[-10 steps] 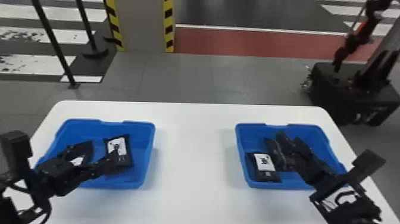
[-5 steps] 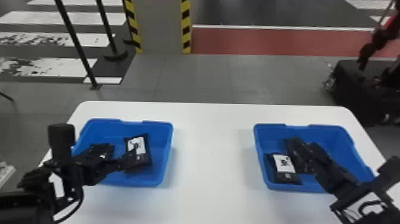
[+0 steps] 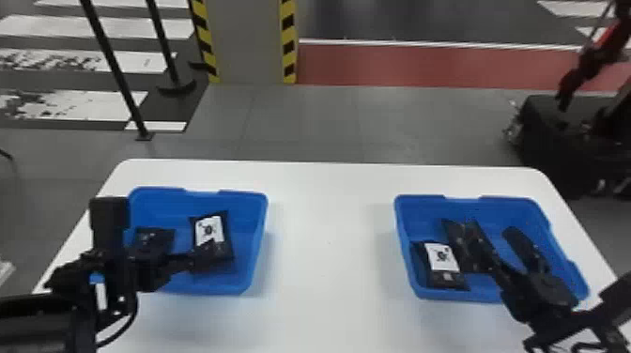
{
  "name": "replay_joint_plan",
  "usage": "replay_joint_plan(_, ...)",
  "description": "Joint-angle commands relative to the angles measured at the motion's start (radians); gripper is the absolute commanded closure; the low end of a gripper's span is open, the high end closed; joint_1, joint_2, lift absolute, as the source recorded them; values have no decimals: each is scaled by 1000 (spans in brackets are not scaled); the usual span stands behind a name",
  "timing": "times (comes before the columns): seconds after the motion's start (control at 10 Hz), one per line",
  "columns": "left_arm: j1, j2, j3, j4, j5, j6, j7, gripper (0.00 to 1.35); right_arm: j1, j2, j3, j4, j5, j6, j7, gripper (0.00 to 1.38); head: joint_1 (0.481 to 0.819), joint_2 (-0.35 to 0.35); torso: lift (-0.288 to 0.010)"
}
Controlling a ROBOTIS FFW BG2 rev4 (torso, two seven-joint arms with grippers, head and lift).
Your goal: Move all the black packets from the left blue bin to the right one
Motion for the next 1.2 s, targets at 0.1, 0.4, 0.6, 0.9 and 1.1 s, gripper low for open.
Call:
replay_joint_plan(0.1,-67,18,-26,132,7,-35,1,156,33,1,24,6,-12,0,3,292,695,12,-110)
replay_joint_plan(0.4,-158,19,-48,276,-9,-25,20,163,26,1,24,6,-22,10,17,292,695,27,-110)
replay_joint_plan(0.6,-202,44,-97,372,60,4,18,702,16,1,27,13,-29,18,23,302,695,25,-110)
replay_joint_plan(0.9,-197,57,-111,394,78,-140,1,1205,19,1,30,15,-44,22,31,375,695,2,-110)
replay_joint_plan(1.1,-180,70,-104,392,83,-221,-75,1205,19,1,38,15,-58,27,34,375,695,1,-110)
